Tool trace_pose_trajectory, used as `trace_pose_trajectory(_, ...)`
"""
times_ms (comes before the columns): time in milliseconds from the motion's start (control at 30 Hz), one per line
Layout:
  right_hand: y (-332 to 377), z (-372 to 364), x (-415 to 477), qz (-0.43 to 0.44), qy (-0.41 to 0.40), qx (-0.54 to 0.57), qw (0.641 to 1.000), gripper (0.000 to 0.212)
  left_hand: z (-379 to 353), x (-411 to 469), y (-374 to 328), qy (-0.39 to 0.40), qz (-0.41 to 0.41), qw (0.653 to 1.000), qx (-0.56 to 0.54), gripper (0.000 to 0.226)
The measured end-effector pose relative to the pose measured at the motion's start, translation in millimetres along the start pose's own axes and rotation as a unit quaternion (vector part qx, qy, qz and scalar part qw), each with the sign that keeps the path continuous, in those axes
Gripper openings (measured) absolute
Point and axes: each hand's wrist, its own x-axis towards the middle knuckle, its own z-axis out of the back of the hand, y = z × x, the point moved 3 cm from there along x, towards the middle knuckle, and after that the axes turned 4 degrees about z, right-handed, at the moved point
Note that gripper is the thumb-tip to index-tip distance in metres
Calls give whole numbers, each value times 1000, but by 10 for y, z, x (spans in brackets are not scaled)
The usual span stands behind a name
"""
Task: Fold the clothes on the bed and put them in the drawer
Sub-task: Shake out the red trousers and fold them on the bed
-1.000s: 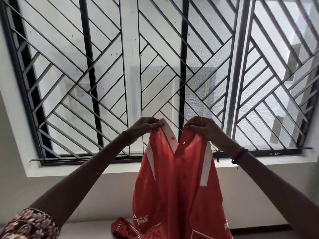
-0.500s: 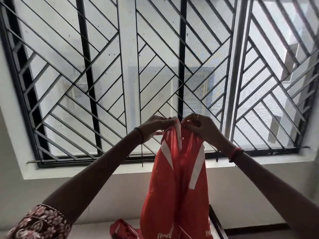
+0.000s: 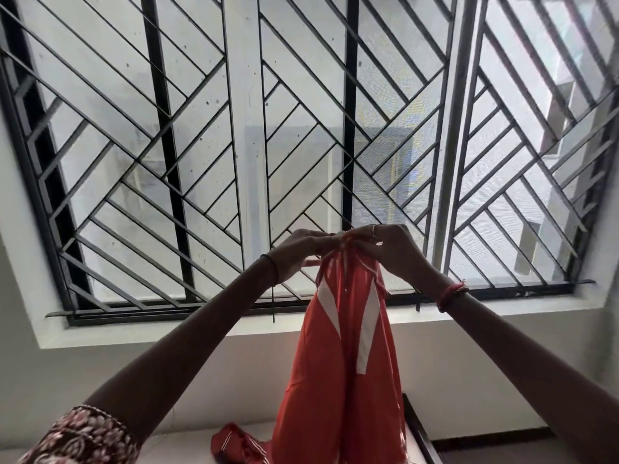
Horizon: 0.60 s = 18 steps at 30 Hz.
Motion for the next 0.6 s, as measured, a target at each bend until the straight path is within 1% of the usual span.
trace_pose_trajectory(100,-29,-5,40,-29,0,-21,999,20,-13,-11,-8,-11,-41,998,57,58)
trace_pose_trajectory(133,-42,-8,55,-41,3,-21,999,18,-24,-9,-15,-26,-61,995,80,58)
trace_pose_trajectory(200,-70,-31,77,-60,15,6,998,18,-32,20,-26,-68,-97,987,108,46)
trace_pose_trajectory(233,-75,-47,82,-67,24,20,997,18,-29,35,-25,-88,-110,983,122,45)
trace_pose_trajectory(333,-100,-87,82,-87,46,47,994,19,-18,66,9,-142,-147,959,197,68)
trace_pose_trajectory(467,-122,-106,64,-112,60,91,988,18,-4,61,38,-217,-165,910,313,67)
trace_pose_trajectory(600,-121,-115,71,-128,48,132,982,14,-3,43,-8,-233,-176,891,348,63)
